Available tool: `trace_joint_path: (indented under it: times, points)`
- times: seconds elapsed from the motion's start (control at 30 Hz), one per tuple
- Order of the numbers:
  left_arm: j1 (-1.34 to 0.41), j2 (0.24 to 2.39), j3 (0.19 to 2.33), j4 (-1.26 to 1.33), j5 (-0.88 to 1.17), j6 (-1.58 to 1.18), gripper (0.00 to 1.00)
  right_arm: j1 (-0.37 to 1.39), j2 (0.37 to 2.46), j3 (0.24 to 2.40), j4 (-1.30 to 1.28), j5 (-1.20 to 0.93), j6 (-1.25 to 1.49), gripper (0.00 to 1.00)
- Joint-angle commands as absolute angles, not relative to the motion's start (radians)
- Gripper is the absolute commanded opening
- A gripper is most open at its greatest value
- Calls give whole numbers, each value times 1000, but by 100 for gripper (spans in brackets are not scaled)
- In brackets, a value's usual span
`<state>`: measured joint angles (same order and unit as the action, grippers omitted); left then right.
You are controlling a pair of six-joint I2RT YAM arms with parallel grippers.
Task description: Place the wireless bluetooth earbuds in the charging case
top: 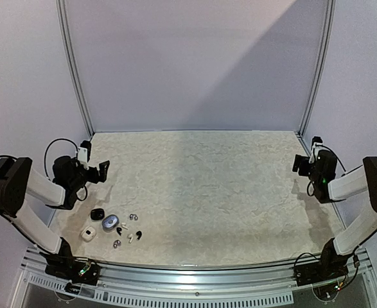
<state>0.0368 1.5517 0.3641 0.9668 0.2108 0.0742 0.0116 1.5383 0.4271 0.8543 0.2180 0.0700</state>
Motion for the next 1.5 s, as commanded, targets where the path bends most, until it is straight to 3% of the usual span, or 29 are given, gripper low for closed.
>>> trace_joint_path:
  times: [0.0, 0.17, 0.27, 0.37, 0.43, 0.6, 0.73, 0.83, 0.9, 1.1, 1.23, 1.33, 1.47]
  points:
    - [43, 1560, 370, 972, 218, 69, 99, 9, 1452, 658, 457, 308, 128, 99]
    - [34, 1558, 372, 960, 210, 75, 99, 26, 1460, 844, 327, 168, 322, 99]
    - [37, 1507, 374, 908, 160, 47, 99, 106, 1503, 958, 259, 171, 293, 99]
    - [36, 1358, 531, 538, 64, 32, 99, 187, 1562, 1143, 103, 150, 215, 99]
    - [35, 1304, 692, 247, 137, 117, 99, 234, 1629, 1250, 8, 106, 185, 99]
    - [-8, 1354, 1059, -540, 362, 366, 99, 379, 1745, 1415, -93, 49, 83, 98]
    - [-152, 1383, 1167, -1126, 341, 721, 99, 485, 1822, 1493, -188, 29, 16, 97]
    - [-257, 1393, 1153, -1325, 230, 764, 84, 554, 1852, 1502, -219, 80, 16, 97]
    - [-307, 1391, 1108, -1371, 155, 745, 79, 586, 1876, 1503, -240, 100, 24, 97]
    - [-479, 1374, 939, -1208, 9, 669, 86, 669, 1909, 1505, -323, 140, 11, 96]
    - [-489, 1421, 913, -1103, -53, 611, 77, 685, 1904, 1495, -362, 147, 24, 96]
    - [-490, 1460, 907, -1059, -81, 585, 64, 686, 1891, 1474, -362, 149, 55, 96]
    - [-489, 1523, 914, -1018, -65, 542, 64, 690, 1877, 1459, -362, 153, 77, 96]
